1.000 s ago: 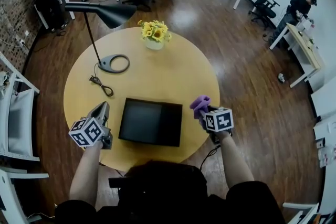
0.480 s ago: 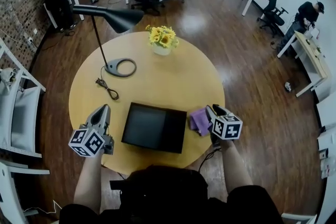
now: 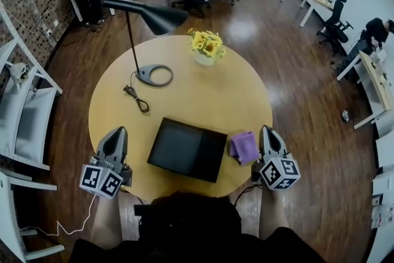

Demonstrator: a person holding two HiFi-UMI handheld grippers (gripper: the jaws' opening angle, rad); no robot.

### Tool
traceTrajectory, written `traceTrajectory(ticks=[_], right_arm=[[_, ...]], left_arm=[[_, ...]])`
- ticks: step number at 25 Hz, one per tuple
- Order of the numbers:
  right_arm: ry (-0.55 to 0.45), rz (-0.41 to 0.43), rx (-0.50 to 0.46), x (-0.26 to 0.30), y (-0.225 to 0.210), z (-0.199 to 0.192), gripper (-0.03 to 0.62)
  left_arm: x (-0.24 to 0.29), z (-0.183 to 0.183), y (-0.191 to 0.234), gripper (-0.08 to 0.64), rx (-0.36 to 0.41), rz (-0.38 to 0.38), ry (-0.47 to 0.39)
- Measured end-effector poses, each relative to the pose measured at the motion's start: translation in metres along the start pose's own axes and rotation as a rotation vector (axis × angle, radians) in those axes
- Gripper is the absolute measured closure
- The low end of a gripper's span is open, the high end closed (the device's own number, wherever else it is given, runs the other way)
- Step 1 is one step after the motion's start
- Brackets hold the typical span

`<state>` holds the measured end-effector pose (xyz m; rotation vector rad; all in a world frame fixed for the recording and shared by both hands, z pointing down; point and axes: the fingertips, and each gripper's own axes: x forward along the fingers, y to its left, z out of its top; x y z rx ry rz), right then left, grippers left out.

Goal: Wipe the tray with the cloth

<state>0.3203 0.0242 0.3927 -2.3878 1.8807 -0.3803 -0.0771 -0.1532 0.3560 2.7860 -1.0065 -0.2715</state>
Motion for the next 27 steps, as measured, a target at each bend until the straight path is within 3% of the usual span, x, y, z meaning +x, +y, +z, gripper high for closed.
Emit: traceTrajectory(ticks=[3, 12, 18, 27], right_arm=[[-0.052, -0.003, 0.003, -0.008, 0.008, 0.005, 0.592], [-0.038, 0.015, 0.011, -0.007, 0.015, -0.002, 0.591], [-0.04, 0.037, 0.007, -0.006, 0.017, -0.006, 0.591], [-0.016, -0.003, -0.01, -0.007, 0.011, -0.013, 0.591]], left_arm=[[-0.015, -0.001, 0.004, 0.558, -0.015, 0.027, -0.007], [-0.042, -0.002, 0.015, 0.558, -0.051, 0.077, -0.039], [-0.05, 0.0, 0.024, 0.558, -0.045, 0.124, -0.07], [-0.054, 0.004, 0.025, 0.558, -0.006, 0.139, -0.087]])
